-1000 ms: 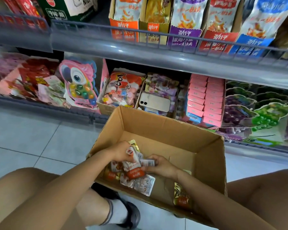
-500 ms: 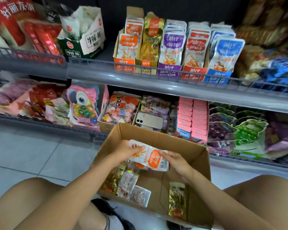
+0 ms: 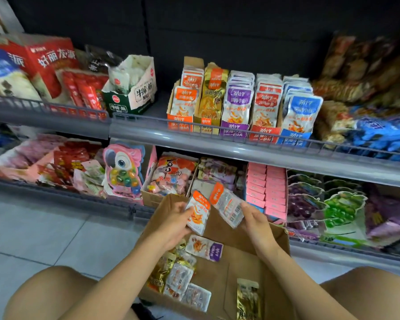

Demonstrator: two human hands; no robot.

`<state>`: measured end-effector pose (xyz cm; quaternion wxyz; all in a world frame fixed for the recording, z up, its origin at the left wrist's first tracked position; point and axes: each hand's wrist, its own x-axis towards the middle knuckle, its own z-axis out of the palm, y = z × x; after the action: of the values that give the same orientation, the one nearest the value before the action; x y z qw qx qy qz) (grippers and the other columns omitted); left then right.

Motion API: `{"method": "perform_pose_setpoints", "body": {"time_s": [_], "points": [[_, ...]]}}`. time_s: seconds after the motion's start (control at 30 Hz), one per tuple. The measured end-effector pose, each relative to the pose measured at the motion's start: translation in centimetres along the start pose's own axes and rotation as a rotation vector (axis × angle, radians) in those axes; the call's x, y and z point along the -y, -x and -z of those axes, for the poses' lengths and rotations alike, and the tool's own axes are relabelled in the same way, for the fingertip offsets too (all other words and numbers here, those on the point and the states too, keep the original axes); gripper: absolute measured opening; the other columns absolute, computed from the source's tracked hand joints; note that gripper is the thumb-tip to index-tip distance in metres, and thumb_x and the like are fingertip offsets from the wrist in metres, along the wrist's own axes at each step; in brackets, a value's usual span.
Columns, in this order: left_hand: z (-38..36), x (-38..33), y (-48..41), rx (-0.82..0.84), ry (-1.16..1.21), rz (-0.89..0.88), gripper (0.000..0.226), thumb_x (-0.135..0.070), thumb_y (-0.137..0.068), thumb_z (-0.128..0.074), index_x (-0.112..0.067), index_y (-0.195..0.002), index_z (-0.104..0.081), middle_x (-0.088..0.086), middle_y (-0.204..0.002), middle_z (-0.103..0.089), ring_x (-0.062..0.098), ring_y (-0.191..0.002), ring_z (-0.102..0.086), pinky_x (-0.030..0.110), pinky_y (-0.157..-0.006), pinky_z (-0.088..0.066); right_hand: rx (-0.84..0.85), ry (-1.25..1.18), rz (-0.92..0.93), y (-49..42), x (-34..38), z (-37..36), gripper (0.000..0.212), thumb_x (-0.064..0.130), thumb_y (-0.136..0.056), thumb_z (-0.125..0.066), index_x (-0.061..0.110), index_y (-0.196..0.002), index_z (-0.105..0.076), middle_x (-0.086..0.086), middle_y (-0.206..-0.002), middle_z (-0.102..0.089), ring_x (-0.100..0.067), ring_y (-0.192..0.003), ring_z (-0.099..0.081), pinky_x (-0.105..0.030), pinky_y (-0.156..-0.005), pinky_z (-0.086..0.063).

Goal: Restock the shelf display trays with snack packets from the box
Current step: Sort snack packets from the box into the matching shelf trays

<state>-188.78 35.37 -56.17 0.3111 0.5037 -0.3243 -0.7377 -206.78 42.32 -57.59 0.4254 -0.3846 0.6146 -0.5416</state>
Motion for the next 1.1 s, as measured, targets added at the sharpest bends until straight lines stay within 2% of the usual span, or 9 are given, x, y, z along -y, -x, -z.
{"method": "perform_pose_setpoints", "body": {"time_s": [0.1, 0.23, 0.37, 0.47, 0.53, 0.63, 0.73, 0.87, 1.1], "points": [[-1.8, 0.3, 0.7, 0.139, 0.173, 0.012, 0.03, -0.018, -0.101, -0.037, -0.007, -0.129, -0.036, 0.021, -0.116, -0.06, 0.029, -0.093, -0.065, 0.039, -0.07, -0.055, 0.137, 0.174, 0.143, 0.8, 1.3, -2.4, 0.024, 0.025, -0.096, -0.046, 0.026, -0.113, -0.063, 0.016, -0.117, -0.062, 0.018, -0.104, -0.054, -0.001, -0.087, -0.037], [-2.8, 0.3, 1.0, 0.245, 0.207, -0.067, 0.037, -0.035, -0.1, -0.037, -0.012, -0.124, -0.053, 0.016, -0.115, -0.066, 0.025, -0.097, -0.066, 0.035, -0.079, -0.054, 0.251, 0.339, 0.213, 1.2, 1.2, -3.5, 0.03, 0.036, -0.096, -0.043, 0.037, -0.123, -0.055, 0.025, -0.132, -0.047, 0.017, -0.123, -0.038, -0.002, -0.099, -0.028], [-2.5, -0.3, 1.0, 0.149, 0.079, -0.126, 0.027, -0.011, -0.094, -0.052, -0.011, -0.122, -0.054, 0.008, -0.1, -0.069, 0.02, -0.087, -0.066, 0.031, -0.075, -0.055, 0.152, 0.155, 0.207, 0.4, 2.8, -2.6, 0.026, 0.018, -0.097, -0.048, 0.027, -0.12, -0.053, 0.01, -0.121, -0.059, -0.003, -0.112, -0.056, -0.008, -0.086, -0.043], [-2.5, -1.4, 1.3, 0.111, -0.181, -0.211, 0.02, -0.017, -0.092, -0.058, -0.026, -0.108, -0.054, -0.006, -0.094, -0.067, 0.008, -0.083, -0.066, 0.021, -0.067, -0.056, 0.041, 0.216, 0.297, -1.1, 5.2, -1.6, 0.039, 0.014, -0.091, -0.059, 0.03, -0.125, -0.046, 0.011, -0.118, -0.055, 0.006, -0.103, -0.055, -0.005, -0.075, -0.045], [-2.8, -2.4, 1.6, 0.13, -0.346, -0.287, 0.029, -0.025, -0.09, -0.061, -0.029, -0.116, -0.05, -0.01, -0.101, -0.064, 0.005, -0.09, -0.063, 0.017, -0.073, -0.053, 0.095, 0.12, 0.257, -2.0, 7.1, -1.2, 0.053, 0.014, -0.088, -0.062, 0.029, -0.133, -0.038, 0.015, -0.12, -0.051, 0.008, -0.1, -0.056, -0.01, -0.071, -0.05], [-3.4, -4.0, 2.0, 0.142, -0.459, -0.389, 0.035, -0.03, -0.09, -0.06, -0.031, -0.121, -0.046, -0.011, -0.108, -0.062, 0.004, -0.095, -0.061, 0.011, -0.069, -0.049, 0.12, 0.049, 0.211, -3.3, 9.2, -0.9, 0.047, 0.018, -0.084, -0.068, 0.027, -0.127, -0.048, 0.005, -0.118, -0.059, -0.012, -0.101, -0.064, -0.019, -0.072, -0.054], [-4.1, -5.7, 2.2, 0.11, -0.398, -0.501, 0.028, -0.03, -0.089, -0.061, -0.022, -0.116, -0.058, -0.01, -0.099, -0.068, 0.002, -0.088, -0.065, 0.01, -0.062, -0.05, 0.044, 0.005, 0.224, -4.2, 10.8, -0.6, 0.031, 0.017, -0.083, -0.07, 0.027, -0.11, -0.059, -0.004, -0.107, -0.067, -0.021, -0.095, -0.066, -0.025, -0.076, -0.056], [-5.2, -7.6, 1.6, -0.055, -0.226, -0.608, 0.005, -0.027, -0.089, -0.061, -0.025, -0.092, -0.063, -0.003, -0.091, -0.07, 0.009, -0.086, -0.067, 0.017, -0.07, -0.054, -0.009, -0.049, 0.211, -4.7, 12.2, -0.7, 0.026, 0.018, -0.086, -0.067, 0.029, -0.109, -0.061, -0.003, -0.107, -0.069, -0.016, -0.095, -0.065, -0.032, -0.088, -0.052], [-7.8, -10.5, 1.6, 0.029, -0.157, -0.685, 0.021, -0.03, -0.093, -0.054, -0.016, -0.094, -0.069, 0.001, -0.089, -0.074, 0.012, -0.084, -0.07, 0.028, -0.075, -0.056, 0.157, -0.371, -0.009, -5.8, 14.2, -0.2, 0.025, 0.023, -0.092, -0.054, 0.011, -0.112, -0.062, -0.005, -0.098, -0.071, -0.015, -0.089, -0.065, -0.03, -0.083, -0.053]]}}
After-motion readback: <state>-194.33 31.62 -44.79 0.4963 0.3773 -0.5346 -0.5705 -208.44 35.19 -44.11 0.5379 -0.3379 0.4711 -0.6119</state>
